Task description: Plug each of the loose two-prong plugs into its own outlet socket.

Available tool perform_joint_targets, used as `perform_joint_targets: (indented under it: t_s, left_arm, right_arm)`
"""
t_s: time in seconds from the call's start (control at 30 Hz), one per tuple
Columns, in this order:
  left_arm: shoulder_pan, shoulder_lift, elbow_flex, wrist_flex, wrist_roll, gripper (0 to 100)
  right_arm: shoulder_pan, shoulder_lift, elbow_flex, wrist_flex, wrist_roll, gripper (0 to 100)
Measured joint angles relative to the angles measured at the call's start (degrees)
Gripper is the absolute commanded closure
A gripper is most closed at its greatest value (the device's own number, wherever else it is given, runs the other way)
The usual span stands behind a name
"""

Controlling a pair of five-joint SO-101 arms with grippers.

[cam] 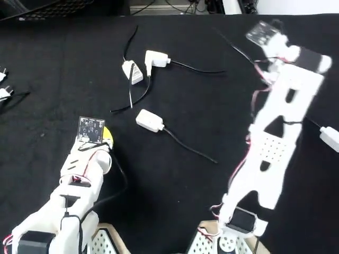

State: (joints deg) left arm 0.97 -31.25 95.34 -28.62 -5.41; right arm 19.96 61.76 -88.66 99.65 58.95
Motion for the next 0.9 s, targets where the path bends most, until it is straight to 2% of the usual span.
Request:
perform_joint_targets:
  t_s: [0.33, 0.67, 0.8, 0.9]
  left_arm:
    - [0.35, 0.00, 0.00, 0.00, 0.00, 97]
    - [1.23, 0.00, 0.00, 0.00, 0.00, 97]
    - [6.77, 0.00, 0.00, -3.25, 0.09, 97]
    - [11.60, 0.00, 0.00, -7.74, 0.09, 97]
  right_arm:
    - [-20.13, -1.32, 0.00, 0.00, -24.53, 98.6]
    - [-37.63, -7.47, 0.00, 0.00, -45.27, 98.6]
    - [-42.99, -7.65, 0.00, 0.00, -51.52, 98.6]
    - [-44.22, -7.65, 0.00, 0.00, -53.63, 98.6]
